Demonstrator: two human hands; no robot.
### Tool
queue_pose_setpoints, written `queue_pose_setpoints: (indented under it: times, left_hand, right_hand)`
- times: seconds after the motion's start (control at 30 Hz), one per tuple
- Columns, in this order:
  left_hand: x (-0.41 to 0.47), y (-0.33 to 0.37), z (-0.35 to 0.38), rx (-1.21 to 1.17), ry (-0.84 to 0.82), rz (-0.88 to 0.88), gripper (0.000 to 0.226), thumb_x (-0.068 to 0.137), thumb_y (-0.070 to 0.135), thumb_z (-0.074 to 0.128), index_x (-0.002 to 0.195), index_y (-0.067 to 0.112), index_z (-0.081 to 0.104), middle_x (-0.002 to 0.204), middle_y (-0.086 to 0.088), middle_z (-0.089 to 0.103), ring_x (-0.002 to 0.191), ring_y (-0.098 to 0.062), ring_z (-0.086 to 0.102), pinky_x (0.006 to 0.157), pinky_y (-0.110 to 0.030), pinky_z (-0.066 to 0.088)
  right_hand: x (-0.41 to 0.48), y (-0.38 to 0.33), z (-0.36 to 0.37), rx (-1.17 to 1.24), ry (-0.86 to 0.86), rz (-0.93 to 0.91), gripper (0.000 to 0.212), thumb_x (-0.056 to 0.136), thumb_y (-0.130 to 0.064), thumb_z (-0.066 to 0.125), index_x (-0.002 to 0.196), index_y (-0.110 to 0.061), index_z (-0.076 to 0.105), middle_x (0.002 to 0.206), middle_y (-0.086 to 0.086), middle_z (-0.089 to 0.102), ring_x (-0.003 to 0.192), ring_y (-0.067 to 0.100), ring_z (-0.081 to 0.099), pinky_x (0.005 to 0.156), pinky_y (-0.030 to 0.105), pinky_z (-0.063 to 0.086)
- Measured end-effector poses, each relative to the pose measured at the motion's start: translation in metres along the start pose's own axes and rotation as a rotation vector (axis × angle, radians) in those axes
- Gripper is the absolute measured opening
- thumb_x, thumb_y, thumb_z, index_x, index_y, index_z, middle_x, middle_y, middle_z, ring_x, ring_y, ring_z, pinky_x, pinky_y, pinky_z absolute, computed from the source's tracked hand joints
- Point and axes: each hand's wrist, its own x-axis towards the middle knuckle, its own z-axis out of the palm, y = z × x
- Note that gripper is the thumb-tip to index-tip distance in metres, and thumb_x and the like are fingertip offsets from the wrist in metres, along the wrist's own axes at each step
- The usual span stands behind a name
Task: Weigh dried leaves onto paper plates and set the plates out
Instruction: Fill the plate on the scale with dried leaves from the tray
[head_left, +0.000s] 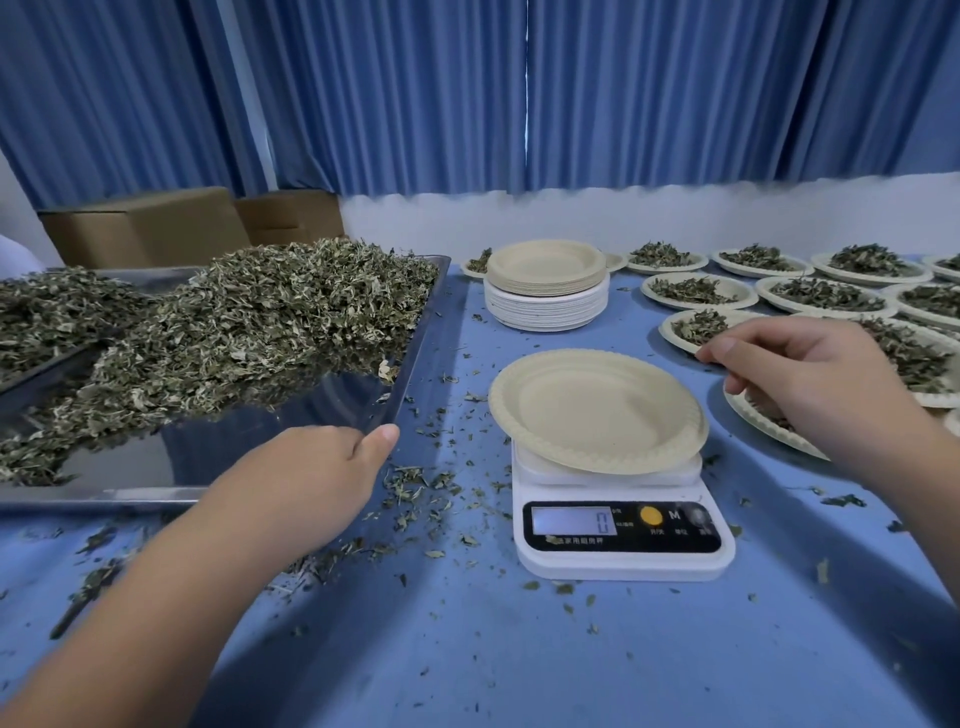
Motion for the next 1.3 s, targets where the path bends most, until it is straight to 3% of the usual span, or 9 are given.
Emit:
queue_pose_setpoints:
  times: [0.1,0.2,0.37,0.67,0.97,1.17,1.3]
  left_hand:
    - [-0.002,0.001,-0.001,-0.007,0.031,-0.016,0.063,0.098,0.059,0.018,0.1,0.015,0.064,0.087,-0.001,0.063,0.073,-0.01,0.055,0.071,-0.031,0.046]
    - [-0.004,0.002,-0.001,0.019,0.095,-0.008,0.057,0.097,0.059,0.023,0.087,0.019,0.062,0.072,-0.001,0.063,0.069,-0.015,0.061,0.065,-0.033,0.052]
    - [0.001,0.003,0.0,0.005,0.123,-0.034,0.056,0.093,0.065,0.031,0.073,0.02,0.058,0.055,0.001,0.057,0.055,-0.014,0.058,0.049,-0.025,0.04]
    - [0.011,-0.005,-0.003,-0.125,0.175,-0.055,0.05,0.088,0.064,0.046,0.073,0.02,0.066,0.03,0.008,0.045,0.03,-0.005,0.044,0.034,-0.019,0.028]
    - [0.013,-0.004,-0.021,-0.336,0.311,-0.037,0.035,0.091,0.053,0.051,0.074,0.025,0.062,0.038,0.007,0.057,0.026,-0.002,0.043,0.027,-0.011,0.023]
    - [0.013,0.045,-0.031,-0.567,0.423,0.126,0.034,0.09,0.053,0.053,0.071,0.028,0.064,0.053,0.007,0.065,0.036,-0.005,0.046,0.032,-0.017,0.031]
    - [0.02,0.096,-0.03,-0.654,0.444,0.277,0.033,0.091,0.045,0.057,0.07,0.021,0.065,0.049,0.012,0.058,0.041,0.0,0.047,0.04,-0.011,0.033]
  right_hand:
    - [0.0,0.0,0.0,-0.009,0.005,-0.002,0.02,0.09,-0.019,0.063,0.074,-0.024,0.074,0.055,-0.005,0.061,0.051,0.022,0.035,0.037,0.018,0.027]
    - [0.0,0.0,0.0,-0.011,0.005,-0.007,0.019,0.09,-0.019,0.064,0.075,-0.023,0.075,0.055,-0.004,0.061,0.051,0.021,0.036,0.037,0.019,0.028]
    - [0.0,0.002,0.0,-0.01,0.01,-0.01,0.02,0.09,-0.018,0.063,0.075,-0.022,0.075,0.055,-0.003,0.061,0.049,0.02,0.035,0.036,0.017,0.028]
    - [0.001,0.005,0.003,0.011,0.011,0.004,0.022,0.09,-0.018,0.064,0.074,-0.029,0.075,0.053,-0.004,0.059,0.052,0.022,0.033,0.037,0.018,0.024]
    - [0.002,0.002,0.0,0.021,0.02,0.007,0.021,0.089,-0.019,0.064,0.071,-0.024,0.075,0.053,-0.004,0.059,0.043,0.011,0.035,0.037,0.014,0.029]
    - [0.004,0.003,0.0,0.028,0.026,0.006,0.024,0.089,-0.019,0.064,0.069,-0.027,0.074,0.053,-0.006,0.06,0.042,0.009,0.037,0.037,0.014,0.03]
    - [0.004,0.003,0.001,0.052,0.01,0.014,0.024,0.089,-0.018,0.064,0.069,-0.027,0.074,0.052,-0.006,0.06,0.043,0.013,0.035,0.036,0.017,0.029]
